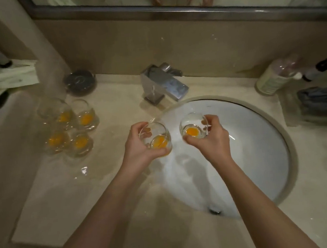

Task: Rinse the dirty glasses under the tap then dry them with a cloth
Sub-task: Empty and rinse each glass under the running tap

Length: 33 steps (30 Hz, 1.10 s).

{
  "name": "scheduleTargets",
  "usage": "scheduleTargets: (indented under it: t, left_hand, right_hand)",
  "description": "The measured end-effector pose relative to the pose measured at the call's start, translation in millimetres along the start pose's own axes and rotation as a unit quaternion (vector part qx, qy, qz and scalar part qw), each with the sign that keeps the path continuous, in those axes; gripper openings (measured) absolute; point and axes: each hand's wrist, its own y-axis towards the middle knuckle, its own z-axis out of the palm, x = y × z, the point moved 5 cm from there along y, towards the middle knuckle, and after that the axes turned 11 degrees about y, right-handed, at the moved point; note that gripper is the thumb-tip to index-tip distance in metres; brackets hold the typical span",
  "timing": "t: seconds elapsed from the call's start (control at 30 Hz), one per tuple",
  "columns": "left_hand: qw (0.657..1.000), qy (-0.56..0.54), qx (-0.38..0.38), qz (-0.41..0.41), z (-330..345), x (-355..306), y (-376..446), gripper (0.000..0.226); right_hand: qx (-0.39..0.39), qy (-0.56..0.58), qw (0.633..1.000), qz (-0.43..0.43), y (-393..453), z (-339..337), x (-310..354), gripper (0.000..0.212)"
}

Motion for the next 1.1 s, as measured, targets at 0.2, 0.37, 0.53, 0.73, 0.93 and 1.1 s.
scheduleTargets:
  t: [0.2,0.37,0.53,0.73,0.93,1.1]
  left_hand:
    - [1.000,0.012,-0.003,-0.012,55.8,-18.3,26.3,0.095]
    - [0.999,0.033,-0.011,-0.013,77.7,-25.8,38.5,0.092]
    - [0.999,0.046,-0.006,-0.008,86.5,-31.9,47.4,0.087]
    - [0.998,0.066,-0.005,-0.016,88.4,-35.2,58.3,0.079]
    - [0.997,0.072,0.005,-0.018,88.1,-39.1,66.8,0.083]
    - [0.998,0.055,0.013,-0.032,88.1,-41.4,71.7,0.086]
  right_hand:
    - [-0.007,-0.002,1.000,-0.009,52.5,-45.1,-15.8,0.075]
    - [-0.003,0.011,1.000,-0.015,85.8,-60.8,-14.7,0.068]
    - [-0.023,0.025,0.999,-0.029,118.6,-63.0,-2.3,0.075]
    - [-0.034,0.025,0.998,-0.036,150.0,-57.2,10.2,0.070]
    - [-0.038,0.019,0.999,-0.018,167.6,-50.3,7.7,0.074]
    - [-0.049,0.032,0.998,-0.012,174.7,-48.5,2.9,0.076]
